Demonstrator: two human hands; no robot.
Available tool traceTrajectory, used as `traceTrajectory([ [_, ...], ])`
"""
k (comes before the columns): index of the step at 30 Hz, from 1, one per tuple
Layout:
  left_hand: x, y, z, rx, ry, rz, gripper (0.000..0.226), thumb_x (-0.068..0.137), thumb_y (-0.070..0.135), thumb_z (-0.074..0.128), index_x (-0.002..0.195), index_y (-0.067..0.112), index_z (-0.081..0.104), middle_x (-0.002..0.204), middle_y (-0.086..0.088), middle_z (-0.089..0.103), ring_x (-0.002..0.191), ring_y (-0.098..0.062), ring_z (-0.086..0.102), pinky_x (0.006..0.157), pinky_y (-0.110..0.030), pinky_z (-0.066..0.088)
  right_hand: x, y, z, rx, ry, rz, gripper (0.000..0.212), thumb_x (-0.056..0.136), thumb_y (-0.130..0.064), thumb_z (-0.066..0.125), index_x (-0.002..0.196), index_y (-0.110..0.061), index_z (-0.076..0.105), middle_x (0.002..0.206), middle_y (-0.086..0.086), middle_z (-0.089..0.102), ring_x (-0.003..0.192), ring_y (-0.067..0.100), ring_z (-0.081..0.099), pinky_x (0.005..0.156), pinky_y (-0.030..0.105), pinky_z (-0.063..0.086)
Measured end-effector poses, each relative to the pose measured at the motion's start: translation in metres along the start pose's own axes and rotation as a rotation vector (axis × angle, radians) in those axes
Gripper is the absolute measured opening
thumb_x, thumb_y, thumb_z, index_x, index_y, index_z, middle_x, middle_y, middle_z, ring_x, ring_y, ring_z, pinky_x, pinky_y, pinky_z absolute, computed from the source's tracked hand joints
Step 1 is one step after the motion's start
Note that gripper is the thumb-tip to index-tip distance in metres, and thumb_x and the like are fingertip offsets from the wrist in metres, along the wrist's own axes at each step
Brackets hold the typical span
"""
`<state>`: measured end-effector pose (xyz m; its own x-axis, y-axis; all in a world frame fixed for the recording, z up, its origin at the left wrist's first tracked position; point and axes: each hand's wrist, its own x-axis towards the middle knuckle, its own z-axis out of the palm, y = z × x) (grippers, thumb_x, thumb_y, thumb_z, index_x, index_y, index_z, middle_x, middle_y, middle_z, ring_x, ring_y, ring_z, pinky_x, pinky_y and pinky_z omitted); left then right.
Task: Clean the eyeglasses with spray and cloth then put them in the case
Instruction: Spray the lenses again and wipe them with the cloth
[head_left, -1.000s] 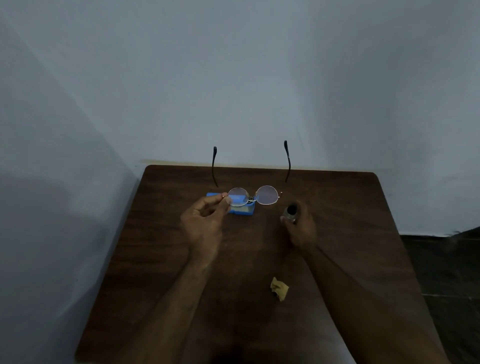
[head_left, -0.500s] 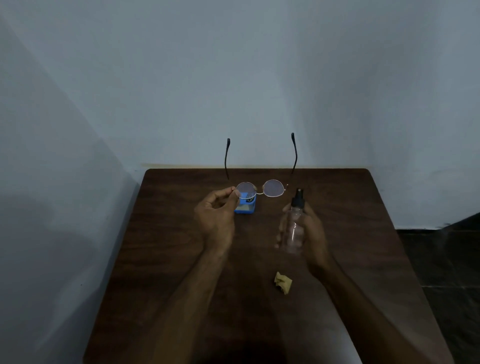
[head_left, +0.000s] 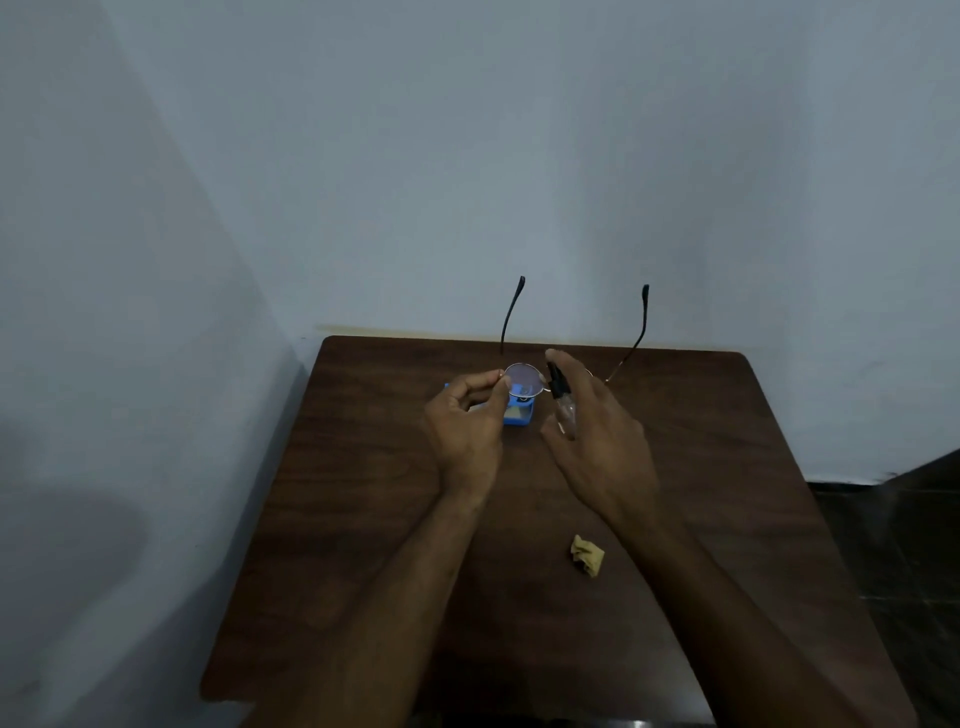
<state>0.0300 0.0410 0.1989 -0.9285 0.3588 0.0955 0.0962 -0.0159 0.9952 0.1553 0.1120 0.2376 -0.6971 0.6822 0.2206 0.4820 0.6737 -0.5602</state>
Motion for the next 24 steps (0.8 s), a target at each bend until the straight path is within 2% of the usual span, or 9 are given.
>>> traceTrajectory([
  [4, 0.000, 0.001, -0.009, -0.002, 0.021, 0.021, 0.018, 0.090, 0.011, 0.081, 0.108, 0.007, 0.080, 0.099, -0.002, 0.080, 0.091, -0.012, 0.078, 0.074, -0.018, 0.061, -0.001, -0.008, 0.012, -0.076, 0.004, -0.001, 0.063, 0.098, -0.027, 0.065, 0.150, -0.036, 0.032, 0.148, -0.002, 0.051, 0.111, 0.021, 0.066, 0.078, 0.038, 0.053],
  [6, -0.001, 0.001, -0.012, 0.007, 0.028, 0.035, 0.018, 0.090, 0.012, 0.081, 0.108, 0.007, 0.079, 0.099, -0.002, 0.080, 0.091, -0.011, 0.078, 0.074, -0.016, 0.060, -0.004, -0.009, 0.016, -0.088, -0.011, 0.019, 0.063, 0.098, -0.028, 0.064, 0.151, -0.034, 0.031, 0.152, -0.001, 0.048, 0.108, 0.021, 0.066, 0.076, 0.035, 0.050],
  [10, -0.003, 0.000, -0.017, 0.036, 0.034, 0.068, 0.018, 0.090, 0.013, 0.081, 0.107, 0.010, 0.080, 0.098, 0.003, 0.079, 0.091, -0.005, 0.076, 0.074, -0.014, 0.059, -0.007, -0.008, 0.024, -0.202, -0.027, 0.032, 0.062, 0.099, -0.032, 0.059, 0.153, -0.037, 0.027, 0.150, 0.000, 0.047, 0.093, 0.022, 0.067, 0.066, 0.033, 0.054],
  [14, -0.005, -0.002, -0.020, 0.046, 0.023, 0.088, 0.017, 0.089, 0.014, 0.082, 0.107, 0.013, 0.079, 0.095, 0.009, 0.077, 0.091, 0.001, 0.075, 0.073, -0.012, 0.058, -0.009, -0.009, 0.025, -0.221, -0.014, 0.034, 0.062, 0.100, -0.033, 0.058, 0.155, -0.036, 0.028, 0.151, 0.002, 0.047, 0.085, 0.021, 0.067, 0.060, 0.027, 0.044],
  [19, -0.006, -0.002, -0.023, 0.047, 0.028, 0.091, 0.016, 0.089, 0.014, 0.082, 0.105, 0.014, 0.079, 0.095, 0.007, 0.078, 0.089, -0.001, 0.075, 0.075, -0.017, 0.061, -0.013, -0.012, 0.026, -0.298, -0.005, 0.023, 0.062, 0.100, -0.029, 0.058, 0.152, -0.038, 0.026, 0.142, 0.002, 0.053, 0.076, 0.019, 0.065, 0.057, 0.030, 0.052],
  [24, -0.006, -0.003, -0.029, 0.044, 0.030, 0.077, 0.017, 0.089, 0.014, 0.082, 0.106, 0.016, 0.079, 0.095, 0.007, 0.079, 0.088, -0.004, 0.077, 0.077, -0.024, 0.064, -0.022, -0.012, 0.022, -0.111, 0.070, 0.034, 0.079, 0.095, -0.025, 0.064, 0.156, -0.045, 0.017, 0.147, -0.002, 0.050, 0.080, 0.019, 0.068, 0.063, 0.041, 0.060],
])
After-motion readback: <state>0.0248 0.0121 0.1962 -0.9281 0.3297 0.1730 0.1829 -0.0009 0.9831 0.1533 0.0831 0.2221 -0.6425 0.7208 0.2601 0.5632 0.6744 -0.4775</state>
